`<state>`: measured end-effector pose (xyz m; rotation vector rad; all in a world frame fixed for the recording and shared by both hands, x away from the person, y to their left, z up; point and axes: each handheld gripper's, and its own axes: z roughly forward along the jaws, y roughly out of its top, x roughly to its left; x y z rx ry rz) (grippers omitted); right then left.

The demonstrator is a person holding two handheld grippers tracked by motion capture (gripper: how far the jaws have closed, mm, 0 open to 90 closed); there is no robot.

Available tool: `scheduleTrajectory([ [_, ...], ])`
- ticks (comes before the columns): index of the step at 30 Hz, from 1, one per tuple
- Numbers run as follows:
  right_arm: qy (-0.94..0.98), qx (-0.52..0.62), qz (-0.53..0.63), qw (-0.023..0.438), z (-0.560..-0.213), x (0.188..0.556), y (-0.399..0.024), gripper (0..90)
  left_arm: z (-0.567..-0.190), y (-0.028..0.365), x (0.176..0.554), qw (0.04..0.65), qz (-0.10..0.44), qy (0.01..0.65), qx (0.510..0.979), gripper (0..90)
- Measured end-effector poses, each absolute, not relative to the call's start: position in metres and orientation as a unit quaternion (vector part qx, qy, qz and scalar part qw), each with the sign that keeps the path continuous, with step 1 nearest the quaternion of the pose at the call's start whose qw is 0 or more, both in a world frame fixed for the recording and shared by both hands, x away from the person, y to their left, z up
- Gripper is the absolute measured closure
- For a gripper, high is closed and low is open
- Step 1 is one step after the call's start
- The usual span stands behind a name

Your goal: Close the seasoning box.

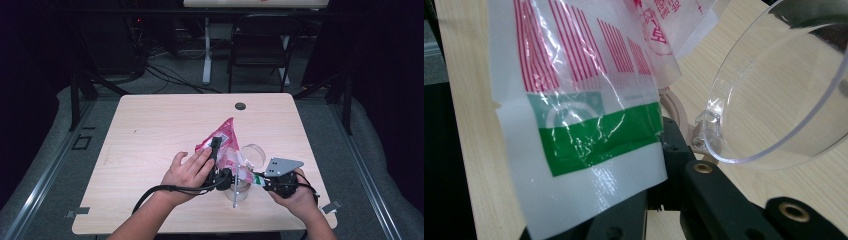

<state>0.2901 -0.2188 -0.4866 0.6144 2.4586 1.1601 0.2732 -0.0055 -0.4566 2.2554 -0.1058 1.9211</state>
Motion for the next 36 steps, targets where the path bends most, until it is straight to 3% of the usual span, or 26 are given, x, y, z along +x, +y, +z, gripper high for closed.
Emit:
scheduleTrajectory([
  [36,0.871,0.217,0.403,0.18,-0.4885,0.2906,-0.2164,90.0,-0.4613,-0.0016,0.2735,0.087,0.639,-0.029,0.763,63.0],
])
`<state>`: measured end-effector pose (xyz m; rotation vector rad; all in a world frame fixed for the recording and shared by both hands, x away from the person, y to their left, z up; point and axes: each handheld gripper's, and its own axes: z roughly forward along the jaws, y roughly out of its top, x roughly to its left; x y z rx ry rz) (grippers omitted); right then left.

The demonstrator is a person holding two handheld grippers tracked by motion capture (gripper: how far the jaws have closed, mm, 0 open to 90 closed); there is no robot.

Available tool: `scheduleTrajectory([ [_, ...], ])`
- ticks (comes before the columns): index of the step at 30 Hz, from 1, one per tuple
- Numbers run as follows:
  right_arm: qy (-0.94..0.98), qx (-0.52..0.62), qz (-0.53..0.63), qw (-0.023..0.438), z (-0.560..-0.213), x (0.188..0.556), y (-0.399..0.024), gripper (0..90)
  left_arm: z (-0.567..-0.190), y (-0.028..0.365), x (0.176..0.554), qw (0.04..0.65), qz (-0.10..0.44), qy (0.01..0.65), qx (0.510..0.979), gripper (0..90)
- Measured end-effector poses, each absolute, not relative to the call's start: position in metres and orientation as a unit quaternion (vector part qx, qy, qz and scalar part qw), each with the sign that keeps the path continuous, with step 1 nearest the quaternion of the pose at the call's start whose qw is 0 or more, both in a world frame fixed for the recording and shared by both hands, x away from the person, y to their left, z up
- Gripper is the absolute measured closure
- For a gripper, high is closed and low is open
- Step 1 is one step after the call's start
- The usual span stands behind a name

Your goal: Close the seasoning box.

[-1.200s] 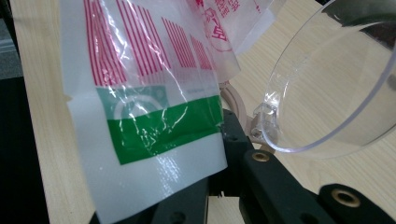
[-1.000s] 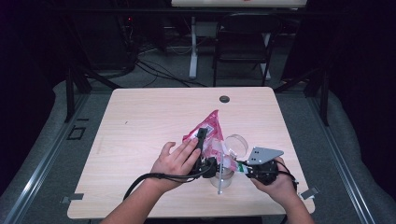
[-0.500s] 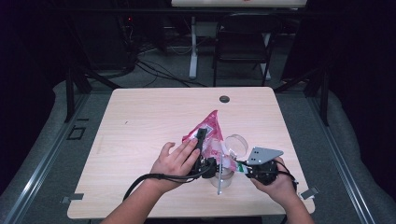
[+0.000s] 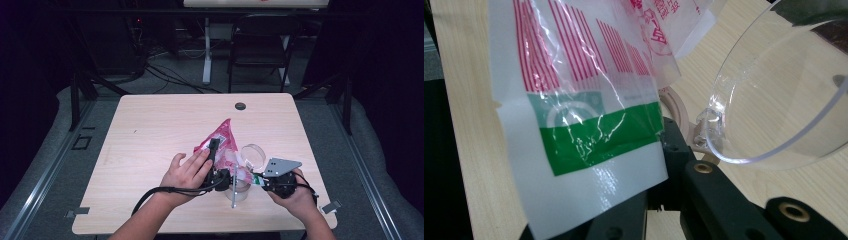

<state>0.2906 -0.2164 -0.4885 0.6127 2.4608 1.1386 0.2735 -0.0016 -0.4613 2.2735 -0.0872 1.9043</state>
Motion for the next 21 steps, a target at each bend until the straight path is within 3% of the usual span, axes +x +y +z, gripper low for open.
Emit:
scheduleTrajectory([
  [21,0.871,0.213,0.403,0.183,-0.4869,0.2907,-0.2138,90.0,-0.4658,0.005,0.2737,0.089,0.633,-0.018,0.769,63.0],
])
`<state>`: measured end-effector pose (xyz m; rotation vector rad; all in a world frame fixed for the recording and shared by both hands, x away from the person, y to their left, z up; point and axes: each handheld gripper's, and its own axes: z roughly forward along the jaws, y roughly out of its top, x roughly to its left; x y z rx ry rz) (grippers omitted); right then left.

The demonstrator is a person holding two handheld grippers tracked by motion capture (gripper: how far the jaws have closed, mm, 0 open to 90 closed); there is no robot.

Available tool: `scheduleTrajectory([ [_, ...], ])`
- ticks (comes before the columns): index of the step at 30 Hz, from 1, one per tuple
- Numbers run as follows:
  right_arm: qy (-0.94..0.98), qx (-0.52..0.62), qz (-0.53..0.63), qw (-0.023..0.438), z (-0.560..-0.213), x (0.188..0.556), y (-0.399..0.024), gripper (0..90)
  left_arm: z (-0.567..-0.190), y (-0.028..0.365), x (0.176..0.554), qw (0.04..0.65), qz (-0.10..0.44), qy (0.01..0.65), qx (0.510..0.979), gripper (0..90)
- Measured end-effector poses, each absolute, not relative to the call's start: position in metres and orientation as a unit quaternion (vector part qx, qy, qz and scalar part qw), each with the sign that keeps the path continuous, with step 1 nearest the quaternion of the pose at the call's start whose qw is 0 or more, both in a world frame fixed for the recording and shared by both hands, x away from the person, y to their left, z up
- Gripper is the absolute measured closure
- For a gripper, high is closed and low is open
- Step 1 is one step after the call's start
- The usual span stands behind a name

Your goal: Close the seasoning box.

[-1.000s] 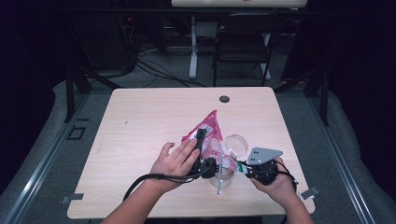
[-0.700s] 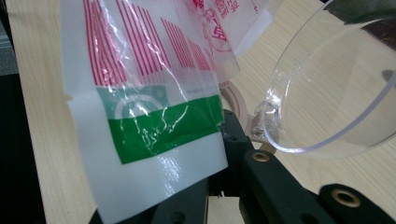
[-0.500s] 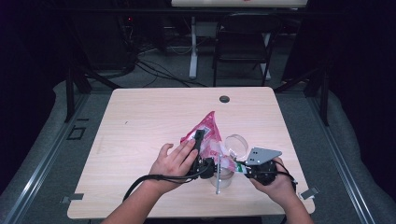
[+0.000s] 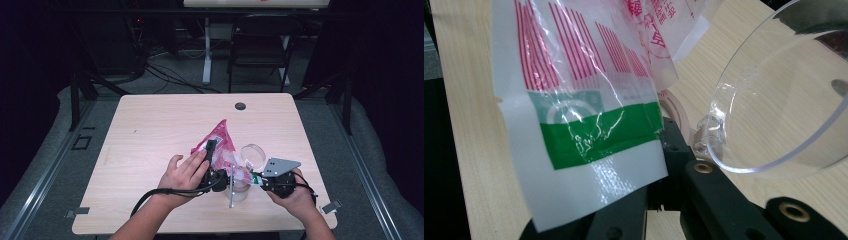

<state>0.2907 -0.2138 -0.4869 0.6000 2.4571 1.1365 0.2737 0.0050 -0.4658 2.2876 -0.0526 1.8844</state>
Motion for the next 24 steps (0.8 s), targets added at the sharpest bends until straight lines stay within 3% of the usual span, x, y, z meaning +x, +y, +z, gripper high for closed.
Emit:
scheduleTrajectory([
  [24,0.871,0.202,0.408,0.186,-0.483,0.293,-0.208,90.0,-0.472,0.017,0.272,0.083,0.624,0.006,0.777,63.0],
])
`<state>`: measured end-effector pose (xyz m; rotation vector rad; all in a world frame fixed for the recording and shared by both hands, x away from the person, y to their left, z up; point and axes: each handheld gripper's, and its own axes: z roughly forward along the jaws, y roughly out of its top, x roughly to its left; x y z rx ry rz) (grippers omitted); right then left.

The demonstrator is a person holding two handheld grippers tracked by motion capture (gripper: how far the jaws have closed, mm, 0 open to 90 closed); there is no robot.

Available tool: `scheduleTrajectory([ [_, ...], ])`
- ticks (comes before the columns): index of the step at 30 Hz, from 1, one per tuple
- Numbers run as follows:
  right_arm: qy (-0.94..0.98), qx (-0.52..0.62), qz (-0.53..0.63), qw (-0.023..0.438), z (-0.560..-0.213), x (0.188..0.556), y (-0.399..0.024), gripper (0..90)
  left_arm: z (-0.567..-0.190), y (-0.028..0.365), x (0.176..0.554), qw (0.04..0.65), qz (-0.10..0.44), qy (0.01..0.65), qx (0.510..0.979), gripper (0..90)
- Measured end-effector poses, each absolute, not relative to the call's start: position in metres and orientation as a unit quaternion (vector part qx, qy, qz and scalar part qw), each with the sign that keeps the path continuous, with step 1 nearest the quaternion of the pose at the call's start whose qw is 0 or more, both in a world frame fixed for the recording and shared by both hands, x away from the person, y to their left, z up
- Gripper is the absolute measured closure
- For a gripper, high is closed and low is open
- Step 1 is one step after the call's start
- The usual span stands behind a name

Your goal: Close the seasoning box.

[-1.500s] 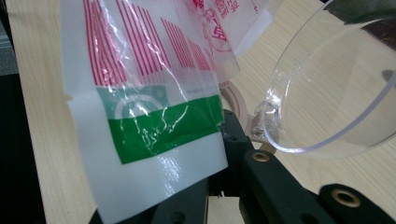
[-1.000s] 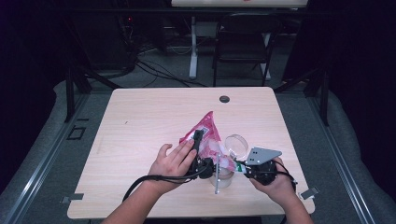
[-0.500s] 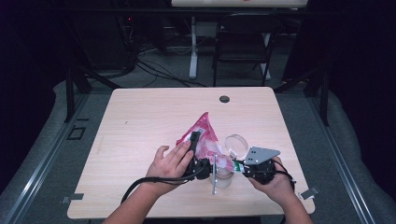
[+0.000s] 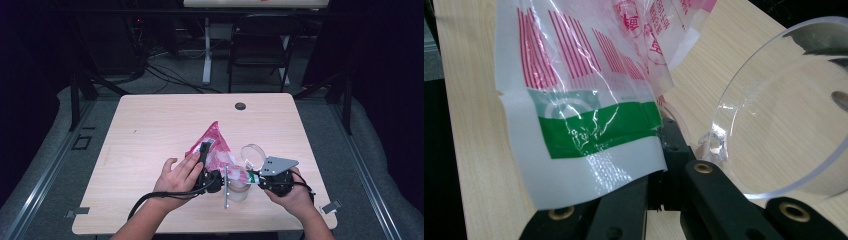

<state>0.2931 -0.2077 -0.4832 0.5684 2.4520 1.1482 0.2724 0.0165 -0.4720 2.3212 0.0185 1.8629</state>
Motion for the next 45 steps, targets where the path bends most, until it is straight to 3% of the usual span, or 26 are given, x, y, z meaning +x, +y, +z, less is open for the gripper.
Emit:
scheduleTrajectory([
  [45,0.865,0.182,0.423,0.197,-0.474,0.29,-0.197,90.0,-0.497,0.04,0.27,0.108,0.568,0.086,0.811,62.8],
])
